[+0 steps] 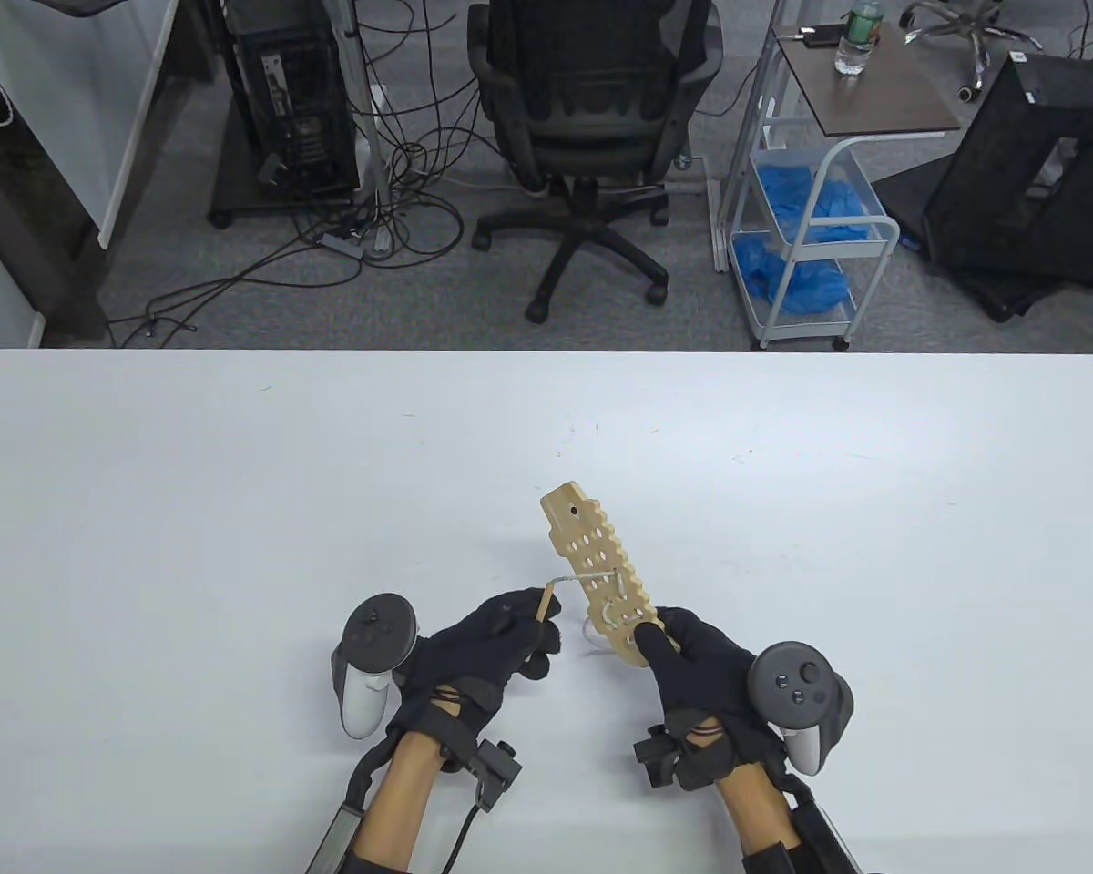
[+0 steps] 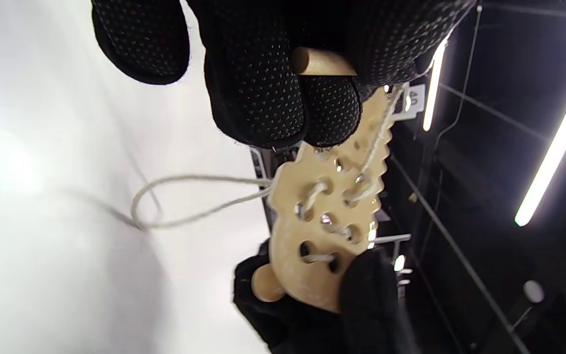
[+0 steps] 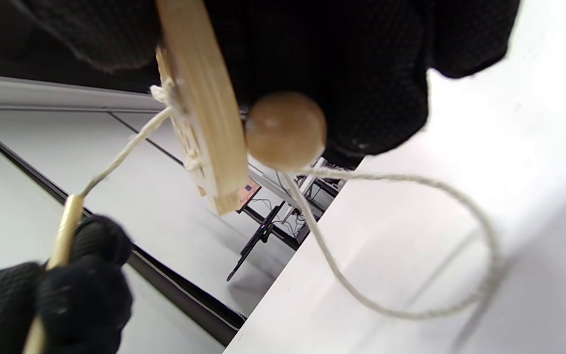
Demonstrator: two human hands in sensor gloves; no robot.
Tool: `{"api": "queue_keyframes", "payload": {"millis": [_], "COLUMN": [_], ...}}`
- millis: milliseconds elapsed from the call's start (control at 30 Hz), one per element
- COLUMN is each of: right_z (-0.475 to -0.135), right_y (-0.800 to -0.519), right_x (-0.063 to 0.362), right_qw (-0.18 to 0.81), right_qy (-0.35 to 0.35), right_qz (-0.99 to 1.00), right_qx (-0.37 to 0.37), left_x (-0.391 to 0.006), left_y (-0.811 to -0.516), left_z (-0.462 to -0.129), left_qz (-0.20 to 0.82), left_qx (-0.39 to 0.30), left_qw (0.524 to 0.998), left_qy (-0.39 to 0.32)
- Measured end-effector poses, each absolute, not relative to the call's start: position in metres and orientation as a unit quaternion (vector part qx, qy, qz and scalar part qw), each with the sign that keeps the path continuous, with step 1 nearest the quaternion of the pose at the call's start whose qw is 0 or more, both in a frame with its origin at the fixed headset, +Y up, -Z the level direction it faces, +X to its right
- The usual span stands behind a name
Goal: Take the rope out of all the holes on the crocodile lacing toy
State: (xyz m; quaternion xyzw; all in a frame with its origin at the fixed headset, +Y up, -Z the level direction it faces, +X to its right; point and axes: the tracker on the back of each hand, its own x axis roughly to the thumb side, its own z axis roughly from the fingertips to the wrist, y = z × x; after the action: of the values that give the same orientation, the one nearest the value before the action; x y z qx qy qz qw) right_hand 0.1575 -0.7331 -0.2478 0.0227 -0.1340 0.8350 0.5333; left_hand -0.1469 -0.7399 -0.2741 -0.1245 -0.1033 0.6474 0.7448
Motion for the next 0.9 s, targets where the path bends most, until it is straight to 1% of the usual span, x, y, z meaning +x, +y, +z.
{"api": "queue_keyframes", "payload": {"millis": [100, 233, 300, 400, 533, 667, 900], "right_z": [-0.25, -0.252, -0.253, -0.255, -0.256, -0.256, -0.258], "right_y": [-0.736, -0.74, -0.742, -0.745, -0.747, -0.748, -0.751], "right_x": [0.164, 0.169, 0.172, 0.175, 0.18, 0.184, 0.194], "right_qw": [0.545, 0.554, 0.559, 0.566, 0.572, 0.579, 0.598], "right_qy": [-0.13, -0.125, -0.124, -0.121, -0.12, -0.121, -0.121], "right_qz": [0.828, 0.823, 0.819, 0.815, 0.81, 0.804, 0.788], "right_qx": [0.004, -0.015, -0.022, -0.033, -0.045, -0.055, -0.077], "left_x": [-0.152, -0.16, -0.163, -0.165, -0.17, -0.175, -0.191], "left_y": [-0.741, -0.744, -0.746, -0.748, -0.749, -0.752, -0.75], "left_z": [-0.276, -0.278, -0.278, -0.279, -0.28, -0.28, -0.279], "left_qz": [0.674, 0.675, 0.682, 0.686, 0.674, 0.675, 0.656], "left_qx": [-0.113, -0.11, -0.114, -0.12, -0.119, -0.109, -0.062], "left_qw": [0.723, 0.724, 0.719, 0.715, 0.727, 0.729, 0.753], "left_qy": [-0.097, -0.085, -0.069, -0.065, -0.053, -0.032, 0.012]}}
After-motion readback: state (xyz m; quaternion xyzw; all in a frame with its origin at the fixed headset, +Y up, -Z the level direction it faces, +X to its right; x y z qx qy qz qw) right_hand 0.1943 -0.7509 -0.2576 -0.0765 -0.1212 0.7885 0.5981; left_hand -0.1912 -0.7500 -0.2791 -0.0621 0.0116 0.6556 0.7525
